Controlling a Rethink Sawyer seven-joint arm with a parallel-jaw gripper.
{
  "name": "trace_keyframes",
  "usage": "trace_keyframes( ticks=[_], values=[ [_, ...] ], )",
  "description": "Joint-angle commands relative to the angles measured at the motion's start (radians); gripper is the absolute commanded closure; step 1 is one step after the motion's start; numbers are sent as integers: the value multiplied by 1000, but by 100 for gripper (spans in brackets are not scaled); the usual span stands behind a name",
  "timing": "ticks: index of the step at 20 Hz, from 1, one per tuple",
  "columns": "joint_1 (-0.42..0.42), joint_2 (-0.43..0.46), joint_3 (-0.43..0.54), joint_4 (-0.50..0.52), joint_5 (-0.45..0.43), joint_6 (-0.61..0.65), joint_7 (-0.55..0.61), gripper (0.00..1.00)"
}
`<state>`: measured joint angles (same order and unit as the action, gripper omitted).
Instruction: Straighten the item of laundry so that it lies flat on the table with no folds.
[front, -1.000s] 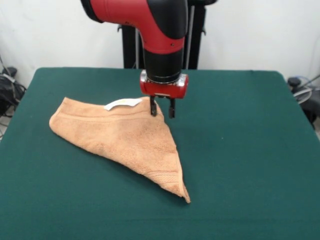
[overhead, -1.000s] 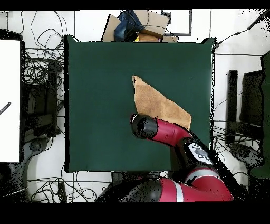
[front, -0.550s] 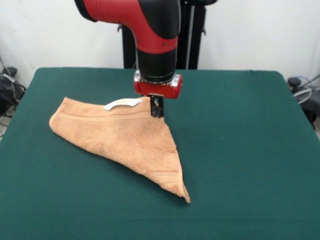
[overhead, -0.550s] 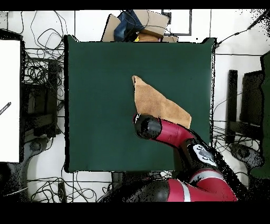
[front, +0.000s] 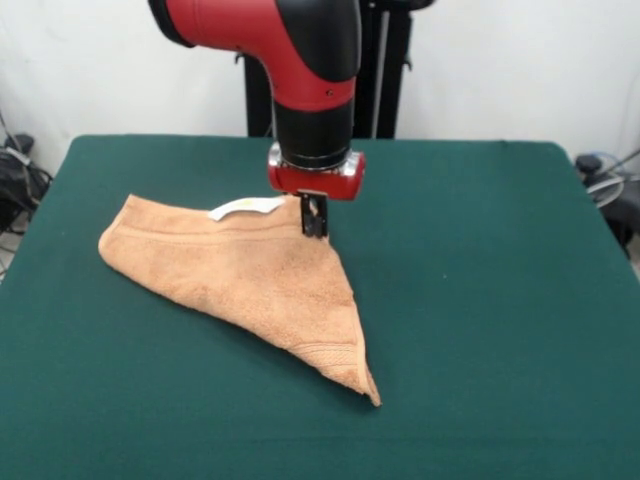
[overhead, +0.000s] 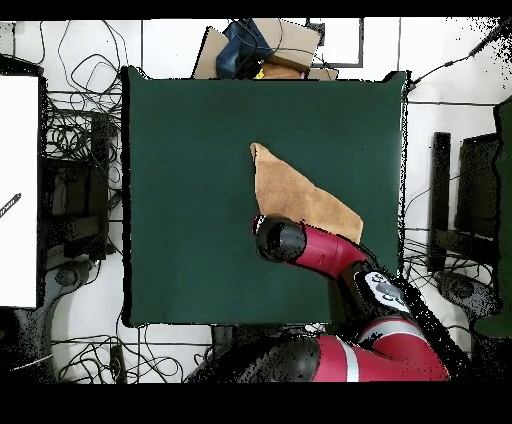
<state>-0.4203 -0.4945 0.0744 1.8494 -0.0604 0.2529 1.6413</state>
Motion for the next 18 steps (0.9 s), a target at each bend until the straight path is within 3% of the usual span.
trace_keyframes(
  ticks=[1,8,18],
  values=[
    [68,93,-15,-135,36,-42,179,100],
    [88,272,-22,-244,71,-144,211,100],
    [130,317,-36,-281,122,-120,231,100]
  ],
)
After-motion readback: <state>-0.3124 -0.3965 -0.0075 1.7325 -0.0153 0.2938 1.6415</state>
